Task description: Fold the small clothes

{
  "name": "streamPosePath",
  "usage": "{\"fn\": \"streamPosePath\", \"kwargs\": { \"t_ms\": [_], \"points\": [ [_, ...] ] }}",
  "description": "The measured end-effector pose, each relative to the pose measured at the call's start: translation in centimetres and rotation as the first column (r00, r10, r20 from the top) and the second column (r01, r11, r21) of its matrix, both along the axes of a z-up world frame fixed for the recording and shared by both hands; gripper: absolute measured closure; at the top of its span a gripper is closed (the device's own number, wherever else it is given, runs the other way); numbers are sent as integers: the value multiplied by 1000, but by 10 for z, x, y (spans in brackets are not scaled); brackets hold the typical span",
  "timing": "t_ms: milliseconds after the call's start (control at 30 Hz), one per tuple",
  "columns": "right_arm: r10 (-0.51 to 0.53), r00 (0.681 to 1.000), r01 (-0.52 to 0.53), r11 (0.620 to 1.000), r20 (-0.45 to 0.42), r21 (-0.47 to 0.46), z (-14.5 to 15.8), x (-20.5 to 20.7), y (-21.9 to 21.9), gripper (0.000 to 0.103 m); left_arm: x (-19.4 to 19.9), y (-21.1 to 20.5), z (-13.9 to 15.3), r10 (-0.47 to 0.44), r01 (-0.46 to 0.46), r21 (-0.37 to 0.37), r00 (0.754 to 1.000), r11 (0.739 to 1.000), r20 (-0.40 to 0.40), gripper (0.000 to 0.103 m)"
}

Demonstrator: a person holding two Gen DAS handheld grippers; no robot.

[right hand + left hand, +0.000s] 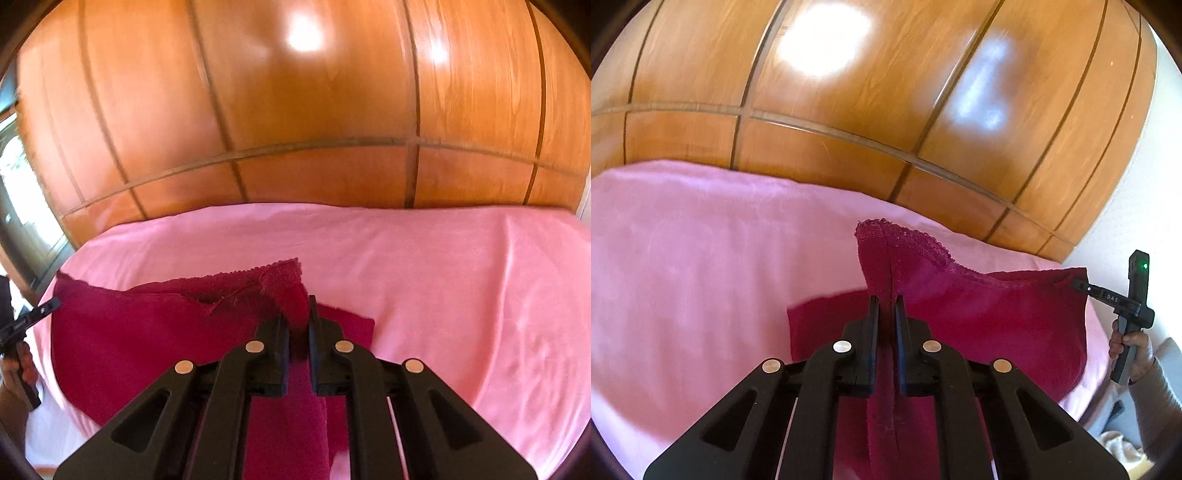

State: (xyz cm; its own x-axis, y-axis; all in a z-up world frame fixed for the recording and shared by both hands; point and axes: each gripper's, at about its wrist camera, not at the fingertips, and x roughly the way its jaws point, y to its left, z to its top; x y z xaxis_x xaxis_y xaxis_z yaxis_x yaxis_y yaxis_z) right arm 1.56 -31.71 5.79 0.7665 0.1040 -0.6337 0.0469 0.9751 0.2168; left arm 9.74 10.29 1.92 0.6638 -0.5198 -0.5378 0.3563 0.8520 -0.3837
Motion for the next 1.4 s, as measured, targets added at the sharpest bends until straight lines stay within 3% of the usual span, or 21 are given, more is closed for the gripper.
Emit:
{"fn": "streamPosePath", "kwargs": {
  "t_ms": [100, 267, 367, 467, 533, 567, 733, 800, 933, 1067, 1200, 1333, 1367, 1400],
  "points": [
    [-57, 997, 60, 997, -48, 52, -21, 35, -14, 96, 30, -11, -7, 12, -12, 38, 1000, 999, -15, 96],
    [-100, 983, 108, 993, -153, 40, -60, 76, -20, 96, 74, -27, -35, 45, -36, 112, 996, 993, -77, 96],
    [-103, 966, 113, 993, -236, 29, -88, 94, -21, 96, 98, -37, -62, 61, -35, 173, 988, 984, -145, 96],
    [-95, 964, 106, 994, -248, 31, -94, 94, -23, 90, 105, -32, -83, 73, -35, 166, 970, 986, -231, 96],
    [-79, 971, 97, 993, -226, 68, -86, 82, -24, 69, 97, -20, -82, 65, -39, 113, 967, 993, -245, 92],
    [-77, 976, 95, 992, -203, 78, -81, 73, -25, 51, 92, -13, -80, 63, -42, 90, 966, 995, -251, 83],
    [-51, 985, 74, 988, -162, 137, -66, 20, -26, 50, 43, 24, -67, 35, -36, 0, 972, 999, -234, 64],
    [-50, 987, 76, 983, -156, 166, -68, -5, -27, 43, 17, 38, -64, 15, -25, -38, 972, 999, -235, 52],
    [-44, 987, 75, 978, -156, 194, -76, -51, -20, 35, -32, 49, -58, -69, 46, -103, 972, 994, -223, 43],
    [-59, 982, 100, 970, -181, 224, -88, -83, -14, 33, -75, 44, -59, -170, 159, -72, 967, 985, -191, 43],
    [-85, 974, 135, 961, -209, 243, -97, -97, -7, 33, -85, 27, -68, -258, 247, -77, 947, 966, -194, 42],
    [-90, 973, 139, 963, -212, 231, -97, -104, -2, 33, -82, 12, -76, -276, 271, -54, 944, 961, -178, 39],
    [-89, 973, 138, 964, -213, 227, -97, -103, 0, 32, -79, 8, -80, -283, 279, -48, 941, 959, -184, 44],
    [-89, 972, 137, 966, -215, 220, -97, -102, 1, 32, -76, 3, -84, -302, 300, -41, 934, 953, -193, 67]
  ]
}}
